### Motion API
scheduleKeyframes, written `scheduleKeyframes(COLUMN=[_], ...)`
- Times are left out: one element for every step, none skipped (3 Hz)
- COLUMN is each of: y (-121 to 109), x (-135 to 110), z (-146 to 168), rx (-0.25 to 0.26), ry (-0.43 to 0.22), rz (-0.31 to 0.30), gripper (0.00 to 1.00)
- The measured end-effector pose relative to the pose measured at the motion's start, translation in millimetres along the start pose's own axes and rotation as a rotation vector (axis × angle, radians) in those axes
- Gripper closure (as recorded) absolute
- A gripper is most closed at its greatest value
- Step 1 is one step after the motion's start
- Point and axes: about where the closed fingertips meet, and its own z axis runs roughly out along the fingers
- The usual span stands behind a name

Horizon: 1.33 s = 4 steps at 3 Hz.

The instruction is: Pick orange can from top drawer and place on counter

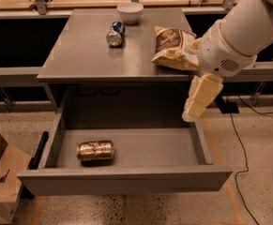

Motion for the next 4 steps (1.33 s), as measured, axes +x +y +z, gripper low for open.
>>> scheduleKeyframes(y=[1.6,9.7,21.1,22.3], x=[8.7,7.4,3.2,-9.8], z=[-8.4,12.5,54.3,95.4], rx=[0.008,-0.003,-0.004,-0.005], ry=[0.041,0.044,0.017,-0.010], rz=[-0.003,-0.037,-0.080,-0.131], gripper=[0.00,0.00,0.00,0.00])
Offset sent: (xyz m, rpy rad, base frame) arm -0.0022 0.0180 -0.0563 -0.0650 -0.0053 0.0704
